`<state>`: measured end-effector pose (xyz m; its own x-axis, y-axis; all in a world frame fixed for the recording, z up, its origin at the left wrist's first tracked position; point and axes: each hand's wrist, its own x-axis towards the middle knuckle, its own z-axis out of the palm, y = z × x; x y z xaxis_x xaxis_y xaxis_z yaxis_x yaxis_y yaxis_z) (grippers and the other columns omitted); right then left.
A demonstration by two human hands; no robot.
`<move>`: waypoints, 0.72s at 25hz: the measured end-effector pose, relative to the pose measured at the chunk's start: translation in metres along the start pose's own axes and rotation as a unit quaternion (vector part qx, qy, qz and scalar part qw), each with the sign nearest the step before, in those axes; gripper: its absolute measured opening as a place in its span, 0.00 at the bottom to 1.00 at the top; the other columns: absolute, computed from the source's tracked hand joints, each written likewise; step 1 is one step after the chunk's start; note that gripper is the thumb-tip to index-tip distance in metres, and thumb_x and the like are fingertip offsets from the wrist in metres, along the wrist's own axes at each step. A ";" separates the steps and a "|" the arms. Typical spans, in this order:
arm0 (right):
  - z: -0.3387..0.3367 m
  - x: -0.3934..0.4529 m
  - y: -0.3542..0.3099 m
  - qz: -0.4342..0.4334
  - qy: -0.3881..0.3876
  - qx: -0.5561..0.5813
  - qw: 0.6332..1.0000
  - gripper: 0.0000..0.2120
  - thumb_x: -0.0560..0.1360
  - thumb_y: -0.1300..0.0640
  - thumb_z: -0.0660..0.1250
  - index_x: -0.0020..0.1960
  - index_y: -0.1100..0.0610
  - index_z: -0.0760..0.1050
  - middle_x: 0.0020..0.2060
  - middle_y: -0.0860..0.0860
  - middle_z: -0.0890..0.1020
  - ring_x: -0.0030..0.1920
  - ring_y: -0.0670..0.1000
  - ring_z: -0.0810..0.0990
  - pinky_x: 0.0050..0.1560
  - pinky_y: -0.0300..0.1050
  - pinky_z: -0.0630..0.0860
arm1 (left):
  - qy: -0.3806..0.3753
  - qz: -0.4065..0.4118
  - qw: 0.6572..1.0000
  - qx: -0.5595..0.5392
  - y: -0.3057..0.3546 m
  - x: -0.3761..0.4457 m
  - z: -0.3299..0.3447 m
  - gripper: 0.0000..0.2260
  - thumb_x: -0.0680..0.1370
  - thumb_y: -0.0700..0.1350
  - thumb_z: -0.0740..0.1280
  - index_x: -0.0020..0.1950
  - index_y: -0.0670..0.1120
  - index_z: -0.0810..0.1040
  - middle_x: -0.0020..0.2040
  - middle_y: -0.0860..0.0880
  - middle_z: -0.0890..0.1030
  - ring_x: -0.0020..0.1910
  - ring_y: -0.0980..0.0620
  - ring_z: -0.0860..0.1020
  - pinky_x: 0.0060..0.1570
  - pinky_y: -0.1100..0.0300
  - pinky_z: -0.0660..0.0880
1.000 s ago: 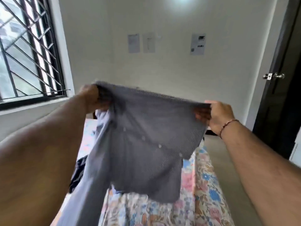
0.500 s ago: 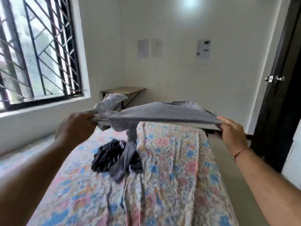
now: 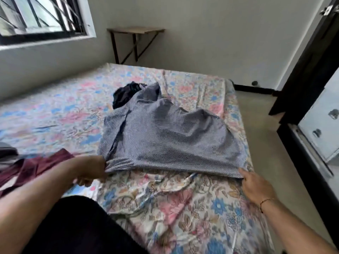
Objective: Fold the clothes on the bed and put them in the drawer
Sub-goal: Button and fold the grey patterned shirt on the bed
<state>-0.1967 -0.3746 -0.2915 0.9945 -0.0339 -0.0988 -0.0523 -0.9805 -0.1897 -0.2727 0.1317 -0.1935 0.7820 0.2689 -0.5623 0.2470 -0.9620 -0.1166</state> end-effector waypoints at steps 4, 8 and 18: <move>0.000 -0.034 0.022 -0.031 0.008 -0.113 0.993 0.25 0.84 0.56 0.50 0.81 0.48 0.62 0.81 0.52 0.61 0.80 0.52 0.62 0.74 0.55 0.71 | -0.058 0.043 0.997 0.005 0.000 0.005 0.010 0.10 0.83 0.47 0.65 0.52 0.41 0.79 0.30 0.46 0.83 0.23 0.52 0.78 0.25 0.59 0.77; -0.016 -0.043 0.020 -0.007 -0.068 -0.185 0.980 0.29 0.83 0.40 0.50 0.82 0.43 0.53 0.83 0.52 0.48 0.83 0.56 0.50 0.79 0.66 0.55 | 0.059 0.107 0.987 -0.107 -0.011 0.016 -0.007 0.05 0.82 0.48 0.69 0.57 0.54 0.82 0.37 0.50 0.85 0.28 0.53 0.81 0.35 0.53 0.82; 0.023 0.043 -0.132 -0.172 -0.007 0.035 0.984 0.32 0.84 0.38 0.51 0.84 0.51 0.52 0.83 0.53 0.52 0.83 0.55 0.52 0.80 0.57 0.52 | 0.252 0.025 0.901 -0.352 0.084 0.123 0.042 0.24 0.84 0.55 0.60 0.77 0.46 0.65 0.77 0.39 0.68 0.75 0.37 0.69 0.73 0.41 0.68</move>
<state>-0.1487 -0.2424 -0.2937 0.9529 0.3017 -0.0311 0.2814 -0.9177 -0.2804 -0.1801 0.0817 -0.3067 0.9191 0.3840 -0.0882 0.3670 -0.7529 0.5464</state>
